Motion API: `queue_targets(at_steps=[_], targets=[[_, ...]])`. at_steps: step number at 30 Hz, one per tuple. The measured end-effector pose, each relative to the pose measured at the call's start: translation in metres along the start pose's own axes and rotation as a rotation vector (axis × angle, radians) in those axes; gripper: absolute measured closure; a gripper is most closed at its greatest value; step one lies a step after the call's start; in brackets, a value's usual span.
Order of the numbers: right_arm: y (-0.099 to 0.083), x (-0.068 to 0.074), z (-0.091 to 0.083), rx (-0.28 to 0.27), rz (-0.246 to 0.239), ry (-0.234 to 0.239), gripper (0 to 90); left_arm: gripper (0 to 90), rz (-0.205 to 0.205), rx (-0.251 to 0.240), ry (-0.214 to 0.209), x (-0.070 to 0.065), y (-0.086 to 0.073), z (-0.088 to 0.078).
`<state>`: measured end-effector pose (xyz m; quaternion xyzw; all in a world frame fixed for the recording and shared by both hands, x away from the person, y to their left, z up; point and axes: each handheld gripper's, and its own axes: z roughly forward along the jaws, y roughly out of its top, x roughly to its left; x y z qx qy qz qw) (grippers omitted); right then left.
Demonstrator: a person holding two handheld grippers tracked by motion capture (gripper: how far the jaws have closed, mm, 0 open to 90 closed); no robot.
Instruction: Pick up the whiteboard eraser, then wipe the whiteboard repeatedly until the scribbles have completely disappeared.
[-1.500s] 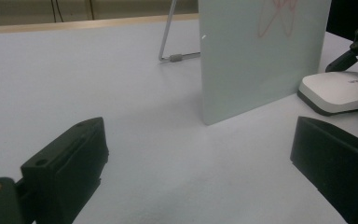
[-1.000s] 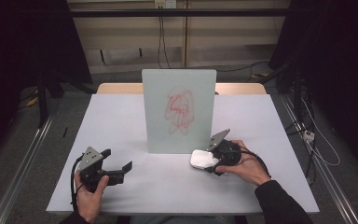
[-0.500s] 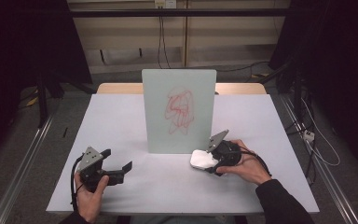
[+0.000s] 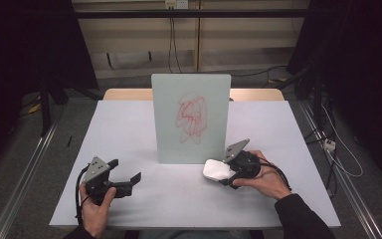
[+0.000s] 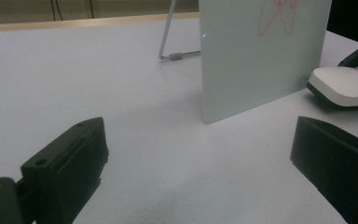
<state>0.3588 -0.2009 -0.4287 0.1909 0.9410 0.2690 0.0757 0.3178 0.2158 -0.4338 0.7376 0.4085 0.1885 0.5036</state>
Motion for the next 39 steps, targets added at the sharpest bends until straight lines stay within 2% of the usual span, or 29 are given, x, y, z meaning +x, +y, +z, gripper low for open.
queue_targets(at_steps=[2,7,11,19,23,28,29,33,35,39], targets=[[-0.001,0.0,-0.001,-0.006,0.005,-0.002,31.3,3.7,0.002,0.001,-0.003,0.001,0.0,0.0],[-0.005,0.001,-0.008,-0.033,0.066,-0.015,31.3,3.7,-0.009,0.005,-0.002,0.003,-0.002,0.0],[-0.006,0.003,-0.012,-0.062,0.09,-0.025,31.4,3.7,-0.015,0.004,0.001,0.003,-0.002,0.0],[-0.009,0.009,-0.02,-0.135,0.112,-0.049,31.4,3.7,-0.005,0.0,0.003,0.002,-0.001,-0.002],[-0.01,0.011,-0.022,-0.147,0.12,-0.043,31.4,3.8,0.0,0.004,0.001,0.001,-0.001,-0.001],[-0.011,0.015,-0.023,-0.155,0.134,-0.062,31.4,3.7,0.0,0.007,0.005,0.0,-0.001,-0.001],[-0.011,0.016,-0.025,-0.167,0.149,-0.091,31.4,3.8,-0.002,0.009,0.004,0.001,-0.002,-0.001],[-0.01,0.018,-0.028,-0.203,0.168,-0.121,31.4,3.7,-0.012,0.011,0.001,0.003,-0.003,-0.001],[-0.008,0.02,-0.03,-0.231,0.162,-0.164,31.4,3.7,-0.015,0.008,0.004,0.003,-0.002,-0.001],[-0.006,0.024,-0.031,-0.257,0.15,-0.2,31.4,3.7,-0.001,0.008,0.004,0.002,-0.002,-0.002]])
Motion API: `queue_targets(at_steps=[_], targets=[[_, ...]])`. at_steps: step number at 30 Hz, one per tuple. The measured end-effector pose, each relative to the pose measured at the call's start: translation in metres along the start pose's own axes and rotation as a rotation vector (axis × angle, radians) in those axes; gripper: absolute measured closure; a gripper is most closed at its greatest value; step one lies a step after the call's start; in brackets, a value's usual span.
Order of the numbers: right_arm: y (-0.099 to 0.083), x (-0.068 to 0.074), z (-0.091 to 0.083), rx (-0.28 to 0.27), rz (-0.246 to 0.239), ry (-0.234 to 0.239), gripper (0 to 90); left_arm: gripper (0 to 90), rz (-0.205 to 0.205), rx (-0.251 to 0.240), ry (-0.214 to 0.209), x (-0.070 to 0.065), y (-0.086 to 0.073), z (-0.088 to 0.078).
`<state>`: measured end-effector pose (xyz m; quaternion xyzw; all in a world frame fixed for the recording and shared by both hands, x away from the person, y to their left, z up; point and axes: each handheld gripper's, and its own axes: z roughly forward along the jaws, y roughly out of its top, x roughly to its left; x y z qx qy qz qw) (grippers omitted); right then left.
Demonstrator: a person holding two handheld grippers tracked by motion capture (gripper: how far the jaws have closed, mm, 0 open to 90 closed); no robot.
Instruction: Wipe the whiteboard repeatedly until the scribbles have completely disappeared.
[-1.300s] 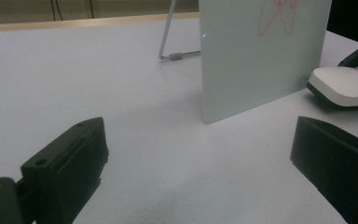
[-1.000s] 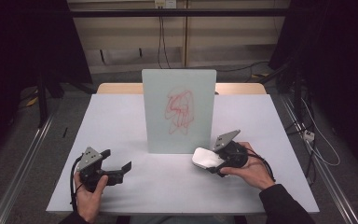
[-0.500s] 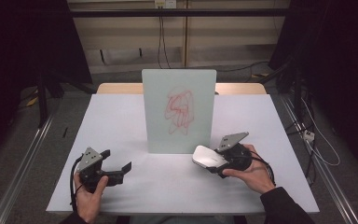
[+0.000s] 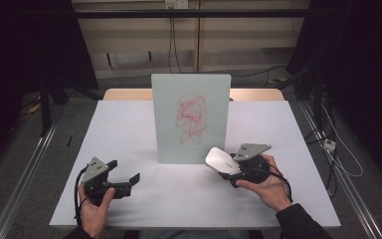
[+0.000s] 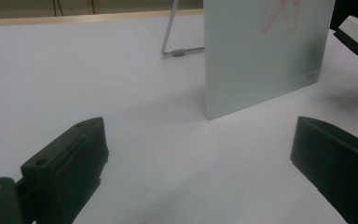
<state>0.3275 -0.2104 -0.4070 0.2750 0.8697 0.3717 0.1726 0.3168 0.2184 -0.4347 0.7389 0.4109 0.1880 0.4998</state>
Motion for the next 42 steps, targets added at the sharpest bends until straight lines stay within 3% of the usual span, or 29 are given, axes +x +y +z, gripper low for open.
queue_targets(at_steps=[13,18,22,38,42], targets=[[0.01,0.007,-0.005,-0.091,-0.066,-0.064,31.4,3.8,0.007,0.003,-0.003,-0.002,0.001,0.001],[0.019,0.012,-0.002,-0.117,-0.12,-0.135,31.4,3.8,0.002,0.0,-0.006,-0.002,0.0,0.0],[0.027,0.014,0.001,-0.139,-0.146,-0.159,31.4,3.8,0.001,0.005,-0.007,-0.002,0.0,0.001],[0.058,0.005,0.002,-0.243,-0.177,-0.229,31.3,3.7,0.001,0.004,-0.007,-0.002,0.0,0.001],[0.072,0.002,0.0,-0.274,-0.207,-0.264,31.4,3.7,0.001,0.002,-0.01,-0.001,0.0,0.001]])
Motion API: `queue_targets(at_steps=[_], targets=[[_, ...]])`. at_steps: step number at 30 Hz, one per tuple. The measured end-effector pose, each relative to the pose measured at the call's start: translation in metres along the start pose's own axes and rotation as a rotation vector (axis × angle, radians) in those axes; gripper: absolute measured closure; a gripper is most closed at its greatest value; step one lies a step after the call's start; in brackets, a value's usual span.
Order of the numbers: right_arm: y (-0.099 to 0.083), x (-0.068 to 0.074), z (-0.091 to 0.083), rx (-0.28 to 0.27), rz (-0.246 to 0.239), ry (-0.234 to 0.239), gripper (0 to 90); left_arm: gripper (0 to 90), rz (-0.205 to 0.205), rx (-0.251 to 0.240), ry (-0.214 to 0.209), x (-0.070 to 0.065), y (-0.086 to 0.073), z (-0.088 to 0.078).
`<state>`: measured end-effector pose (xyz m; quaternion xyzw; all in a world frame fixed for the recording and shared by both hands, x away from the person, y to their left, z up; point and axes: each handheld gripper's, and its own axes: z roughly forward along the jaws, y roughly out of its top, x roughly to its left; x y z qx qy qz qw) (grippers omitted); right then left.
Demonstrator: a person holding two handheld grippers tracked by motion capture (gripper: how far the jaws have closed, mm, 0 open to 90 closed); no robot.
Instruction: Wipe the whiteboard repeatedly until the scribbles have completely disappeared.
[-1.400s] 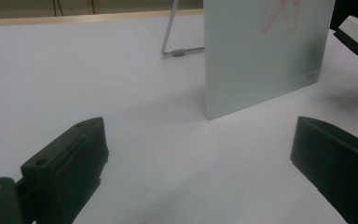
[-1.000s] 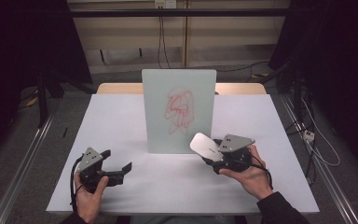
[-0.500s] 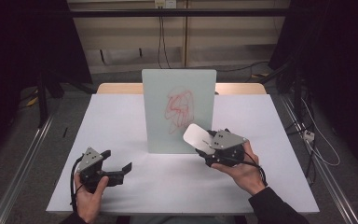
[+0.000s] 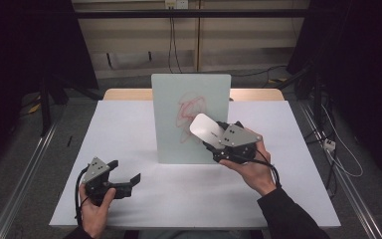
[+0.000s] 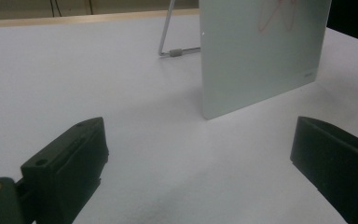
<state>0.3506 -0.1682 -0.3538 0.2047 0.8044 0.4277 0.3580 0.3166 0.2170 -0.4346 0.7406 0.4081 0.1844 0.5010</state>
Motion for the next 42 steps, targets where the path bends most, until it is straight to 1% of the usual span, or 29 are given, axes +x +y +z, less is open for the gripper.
queue_targets(at_steps=[1,2,4,7,8,10,11,15,16,20,21,22,23,24,26,27,28,29,32,33,34,37,41,42], targets=[[0.0,0.0,0.0,0.0,0.0,0.0,31.4,3.7,-0.001,-0.001,-0.001,0.0,0.0,0.0],[0.006,-0.004,0.0,-0.017,-0.014,-0.02,31.4,3.8,0.0,-0.001,0.0,0.0,0.0,0.0],[0.01,-0.007,0.0,-0.024,-0.028,-0.04,31.3,3.7,-0.001,0.0,-0.002,0.0,0.0,0.0],[0.014,-0.011,0.001,-0.029,-0.031,-0.052,31.4,3.8,0.001,0.0,-0.001,0.0,0.0,0.0],[0.017,-0.015,0.004,-0.033,-0.036,-0.066,31.3,3.8,0.001,0.003,0.0,0.0,0.0,0.0],[0.021,-0.018,0.006,-0.034,-0.042,-0.076,31.3,3.7,0.002,0.003,0.001,0.0,0.0,0.0],[0.023,-0.019,0.009,-0.03,-0.053,-0.084,31.4,3.8,0.001,0.004,0.0,0.0,0.0,0.0],[0.031,-0.023,0.015,-0.033,-0.068,-0.096,31.3,3.7,0.003,0.003,-0.001,0.0,0.0,0.0],[0.034,-0.024,0.017,-0.03,-0.08,-0.103,31.3,3.7,0.002,0.003,-0.001,0.0,0.0,0.0],[0.039,-0.027,0.022,-0.033,-0.088,-0.119,31.3,3.7,0.002,0.0,-0.003,0.0,0.0,0.0],[0.042,-0.029,0.025,-0.04,-0.09,-0.124,31.3,3.7,0.002,0.0,-0.004,0.0,0.0,0.0],[0.042,-0.029,0.025,-0.04,-0.09,-0.124,31.3,3.7,0.002,0.0,-0.004,0.0,0.0,0.0],[0.044,-0.03,0.028,-0.057,-0.09,-0.13,31.3,3.8,0.003,0.001,-0.006,0.0,0.0,0.0],[0.044,-0.03,0.028,-0.057,-0.09,-0.13,31.3,3.8,0.004,0.003,-0.005,0.0,0.0,0.0],[0.046,-0.03,0.033,-0.054,-0.105,-0.151,31.3,3.7,0.007,0.002,-0.006,-0.001,0.0,0.0],[0.046,-0.03,0.033,-0.054,-0.105,-0.151,31.3,3.7,0.007,0.002,-0.006,-0.001,0.0,0.0],[0.046,-0.031,0.037,-0.044,-0.115,-0.166,31.3,3.7,0.006,0.003,-0.006,0.0,0.0,0.0],[0.046,-0.031,0.039,-0.043,-0.116,-0.168,31.3,3.8,0.004,0.0,-0.007,0.0,0.0,0.0],[0.047,-0.029,0.04,-0.037,-0.124,-0.182,31.3,3.7,0.006,0.002,-0.006,0.0,0.0,0.0],[0.048,-0.028,0.041,-0.033,-0.137,-0.188,31.3,3.8,0.006,0.002,-0.006,0.0,0.0,0.0],[0.048,-0.028,0.041,-0.033,-0.137,-0.188,31.3,3.8,0.006,0.001,-0.005,0.0,0.0,0.0],[0.048,-0.024,0.043,-0.011,-0.163,-0.213,31.4,3.7,0.009,-0.001,-0.004,0.0,0.0,-0.001],[0.048,-0.021,0.044,-0.003,-0.167,-0.213,31.4,3.8,0.008,0.003,-0.005,0.0,0.0,0.0],[0.047,-0.017,0.046,0.009,-0.179,-0.206,31.4,3.8,0.008,0.002,-0.005,0.0,0.0,0.0]])
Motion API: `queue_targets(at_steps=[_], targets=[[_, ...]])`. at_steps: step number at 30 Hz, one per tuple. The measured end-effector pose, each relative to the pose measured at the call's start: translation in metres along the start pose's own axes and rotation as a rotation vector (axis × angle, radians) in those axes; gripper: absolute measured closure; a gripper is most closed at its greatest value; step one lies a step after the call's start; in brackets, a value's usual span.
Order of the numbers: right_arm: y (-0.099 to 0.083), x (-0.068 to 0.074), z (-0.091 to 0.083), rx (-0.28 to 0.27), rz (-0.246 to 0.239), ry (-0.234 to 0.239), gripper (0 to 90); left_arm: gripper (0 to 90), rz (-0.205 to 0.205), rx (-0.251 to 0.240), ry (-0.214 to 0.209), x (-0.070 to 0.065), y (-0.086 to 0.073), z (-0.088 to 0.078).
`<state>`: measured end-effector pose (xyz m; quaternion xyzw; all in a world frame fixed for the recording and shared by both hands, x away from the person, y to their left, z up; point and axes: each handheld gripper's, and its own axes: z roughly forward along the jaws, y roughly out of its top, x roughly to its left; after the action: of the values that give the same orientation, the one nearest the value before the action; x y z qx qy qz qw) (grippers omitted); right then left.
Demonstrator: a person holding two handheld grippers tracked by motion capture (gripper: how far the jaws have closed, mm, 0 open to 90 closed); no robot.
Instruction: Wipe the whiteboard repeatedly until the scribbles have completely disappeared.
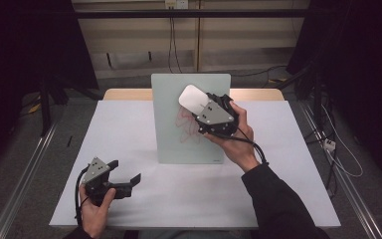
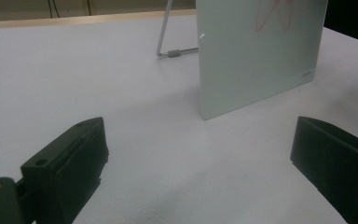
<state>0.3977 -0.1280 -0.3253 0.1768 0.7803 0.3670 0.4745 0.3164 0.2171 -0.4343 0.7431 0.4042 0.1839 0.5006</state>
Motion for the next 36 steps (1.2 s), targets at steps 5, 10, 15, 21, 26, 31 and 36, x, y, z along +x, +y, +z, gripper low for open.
queue_targets(at_steps=[5,10,15,21,26,31,36], targets=[[-0.003,0.012,0.002,0.009,-0.005,0.028,31.4,3.8,0.0,-0.002,0.001,0.0,0.0,0.0],[-0.006,0.029,0.005,0.027,-0.001,0.079,31.4,3.7,0.002,-0.001,0.001,0.0,0.0,0.0],[-0.008,0.038,0.007,0.039,-0.007,0.114,31.4,3.8,0.0,-0.001,0.001,0.0,0.0,0.0],[-0.006,0.04,0.009,0.046,-0.014,0.131,31.4,3.7,-0.002,-0.001,0.001,0.0,0.0,0.0],[0.001,0.025,0.008,0.032,-0.002,0.096,31.4,3.7,0.0,-0.001,-0.001,0.0,0.0,0.0],[0.007,0.009,0.005,0.025,0.014,0.058,31.4,3.7,-0.005,-0.005,0.001,0.0,0.0,-0.001],[0.01,-0.006,0.002,0.011,0.051,0.017,31.4,3.8,-0.004,-0.005,0.0,0.0,0.0,0.0]])
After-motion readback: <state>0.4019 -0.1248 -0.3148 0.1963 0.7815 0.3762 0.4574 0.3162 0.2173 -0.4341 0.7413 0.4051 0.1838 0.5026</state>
